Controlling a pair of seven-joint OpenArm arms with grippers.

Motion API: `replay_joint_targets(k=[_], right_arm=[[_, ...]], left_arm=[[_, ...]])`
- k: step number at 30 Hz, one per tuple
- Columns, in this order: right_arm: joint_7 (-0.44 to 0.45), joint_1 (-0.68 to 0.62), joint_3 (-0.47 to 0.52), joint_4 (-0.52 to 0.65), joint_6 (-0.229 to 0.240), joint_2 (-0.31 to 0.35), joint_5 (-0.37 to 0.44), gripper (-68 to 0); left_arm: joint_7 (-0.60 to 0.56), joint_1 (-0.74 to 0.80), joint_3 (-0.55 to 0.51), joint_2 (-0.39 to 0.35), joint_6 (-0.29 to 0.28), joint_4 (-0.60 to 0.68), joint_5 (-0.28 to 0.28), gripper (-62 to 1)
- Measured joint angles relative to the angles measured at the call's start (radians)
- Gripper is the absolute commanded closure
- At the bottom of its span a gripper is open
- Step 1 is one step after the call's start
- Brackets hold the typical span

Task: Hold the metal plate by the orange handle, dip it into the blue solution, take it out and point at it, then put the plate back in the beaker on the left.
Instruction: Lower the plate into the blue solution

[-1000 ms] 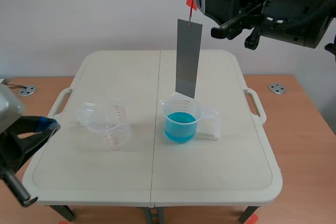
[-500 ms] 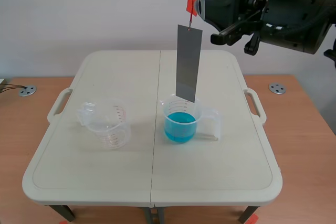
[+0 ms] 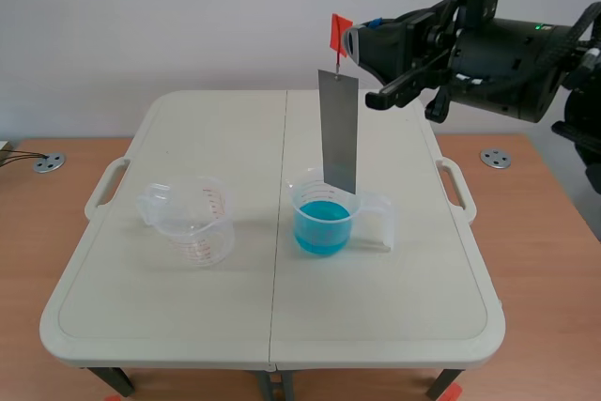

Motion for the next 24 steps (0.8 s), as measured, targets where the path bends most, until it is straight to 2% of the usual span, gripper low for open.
replay_joint_targets(k=[10,17,24], right_arm=[[0.063,0.000,-0.004,-0.122,0.000,-0.051,-0.110,-1.3],[0.152,-0.002,-0.043,-0.209,0.000,-0.052,-0.180,-1.3],[0.216,-0.002,-0.042,-0.280,0.000,-0.053,-0.228,-1.3]], left_arm=[[0.000,0.000,0.000,0.000,0.000,-0.022,0.000,-1.2],[0.000,0.000,0.000,0.000,0.000,-0.022,0.000,-1.2],[0.000,0.000,0.000,0.000,0.000,-0.022,0.000,-1.2]])
